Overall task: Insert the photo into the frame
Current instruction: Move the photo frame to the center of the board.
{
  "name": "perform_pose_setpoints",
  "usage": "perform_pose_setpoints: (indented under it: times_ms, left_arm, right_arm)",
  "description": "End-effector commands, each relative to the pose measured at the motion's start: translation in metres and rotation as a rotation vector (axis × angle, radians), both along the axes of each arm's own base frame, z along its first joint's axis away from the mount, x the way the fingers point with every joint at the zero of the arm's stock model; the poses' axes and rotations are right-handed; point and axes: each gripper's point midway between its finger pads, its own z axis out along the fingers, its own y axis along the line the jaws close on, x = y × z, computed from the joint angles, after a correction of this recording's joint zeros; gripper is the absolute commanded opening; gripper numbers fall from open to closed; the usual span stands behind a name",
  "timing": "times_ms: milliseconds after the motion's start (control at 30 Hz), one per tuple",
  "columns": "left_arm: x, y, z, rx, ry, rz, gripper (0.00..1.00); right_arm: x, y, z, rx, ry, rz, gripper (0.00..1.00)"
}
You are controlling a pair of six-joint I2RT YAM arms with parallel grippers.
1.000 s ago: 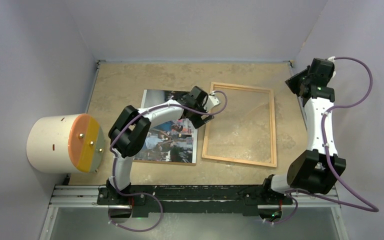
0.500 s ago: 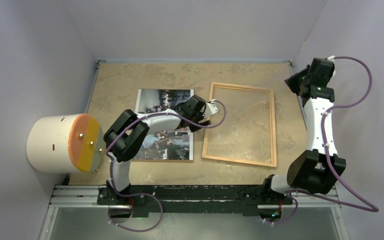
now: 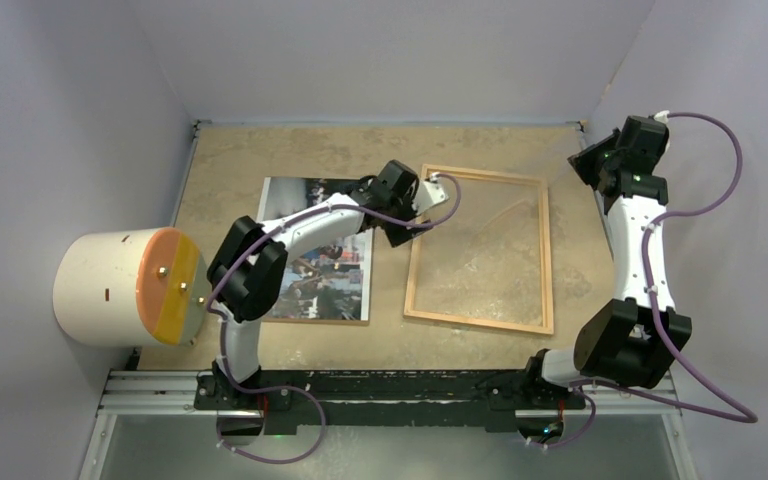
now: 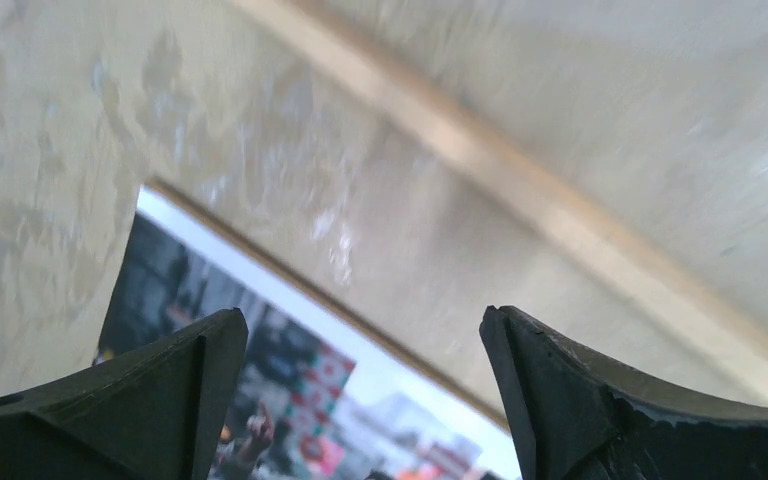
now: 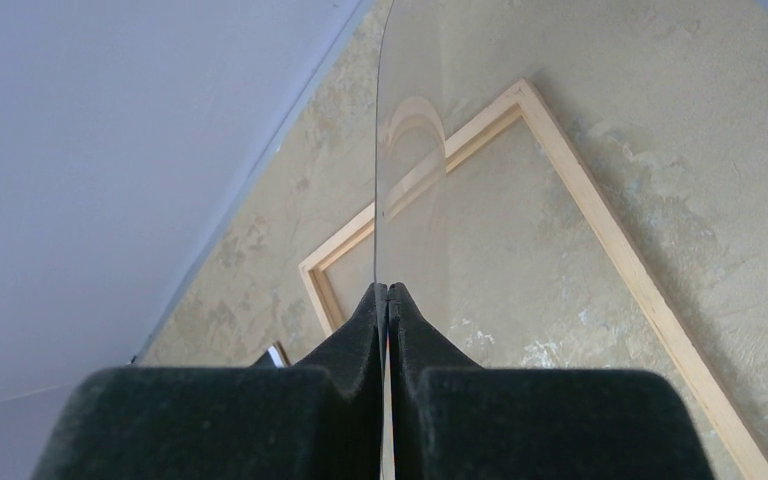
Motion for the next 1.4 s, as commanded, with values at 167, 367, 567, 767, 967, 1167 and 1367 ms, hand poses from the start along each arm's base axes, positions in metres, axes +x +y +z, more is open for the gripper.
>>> perform_pose_setpoints:
  times_ms: [167, 367, 567, 767, 967, 1167, 1367]
  left_arm:
    - [-0.034, -0.065, -0.002, -0.267, 0.327, -0.048, 0.96]
    - [-0.032, -0.057, -0.036, -0.210, 0.338, -0.004, 0.95]
    - [-0.023, -0.034, -0.058, -0.123, 0.292, 0.061, 0.91]
    - [-0.030, 0.000, -0.055, -0.120, 0.279, 0.110, 0.87]
    - [-0.062, 0.019, -0.057, -0.126, 0.338, 0.117, 0.86]
    - [-0.080, 0.026, -0.050, -0.165, 0.375, 0.126, 0.91]
    - [-0.044, 0.022, 0.044, -0.391, 0.305, 0.122, 0.97]
  right_arm:
    - [-0.003, 0.007, 0.015, 0.014, -0.045, 0.030, 0.00]
    - [0.001, 0.004, 0.019, 0.004, -0.062, 0.016, 0.00]
    - [0.004, 0.010, 0.022, 0.014, -0.079, 0.059, 0.00]
    - [0.007, 0.021, 0.023, 0.039, -0.092, 0.108, 0.00]
    - [0.016, 0.044, 0.012, 0.078, -0.078, 0.191, 0.00]
    - [0.022, 0.071, 0.020, 0.081, -0.082, 0.272, 0.00]
    - [0.025, 0.103, 0.056, 0.095, -0.143, 0.354, 0.00]
